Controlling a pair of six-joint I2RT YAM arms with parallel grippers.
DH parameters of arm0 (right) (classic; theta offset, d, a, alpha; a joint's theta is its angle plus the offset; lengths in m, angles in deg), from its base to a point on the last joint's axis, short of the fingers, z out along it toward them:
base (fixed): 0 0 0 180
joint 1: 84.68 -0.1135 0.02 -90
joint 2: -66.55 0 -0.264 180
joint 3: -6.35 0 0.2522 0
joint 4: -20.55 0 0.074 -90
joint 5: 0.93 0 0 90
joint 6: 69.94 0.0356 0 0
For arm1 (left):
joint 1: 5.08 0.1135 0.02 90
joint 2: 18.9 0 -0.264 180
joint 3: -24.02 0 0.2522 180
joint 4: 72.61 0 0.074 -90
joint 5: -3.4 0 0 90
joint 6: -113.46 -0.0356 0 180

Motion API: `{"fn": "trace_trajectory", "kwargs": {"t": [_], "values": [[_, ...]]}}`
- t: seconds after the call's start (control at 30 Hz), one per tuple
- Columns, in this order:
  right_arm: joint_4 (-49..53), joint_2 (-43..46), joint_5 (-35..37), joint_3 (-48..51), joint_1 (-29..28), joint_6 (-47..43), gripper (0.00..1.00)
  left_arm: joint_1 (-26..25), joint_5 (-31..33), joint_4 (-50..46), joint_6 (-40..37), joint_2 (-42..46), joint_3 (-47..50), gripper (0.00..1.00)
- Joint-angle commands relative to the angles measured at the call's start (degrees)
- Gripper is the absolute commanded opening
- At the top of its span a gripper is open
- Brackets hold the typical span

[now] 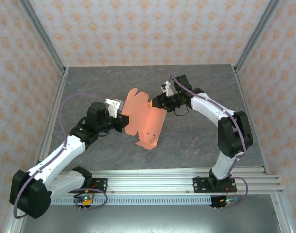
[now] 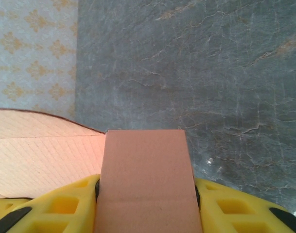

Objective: Fold the paper box

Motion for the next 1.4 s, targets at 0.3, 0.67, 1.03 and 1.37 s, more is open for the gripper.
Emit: {"fn": "trace_trajectory", "kwargs": {"t": [0.3,0.67,1.03,1.37], "values": [[-3.21,3.7,3.05,2.08,0.0,0.97,0.6,-0.5,2.01,4.26,-0.56,1.09,-2.09,0.0],[-7.03,7.99,-3.04,4.55,3.79,6.63,0.73,-0.52,3.48,3.8,-0.31,1.08,-1.57,0.0],[-9.25,9.62,-4.97,8.51,5.49,7.65,0.57,-0.52,4.7,4.42,0.52,2.4,-0.58,0.0],[-11.04,9.25,-4.76,9.48,5.49,7.66,0.37,-0.48,4.58,4.7,1.3,2.49,-0.59,0.0]]}}
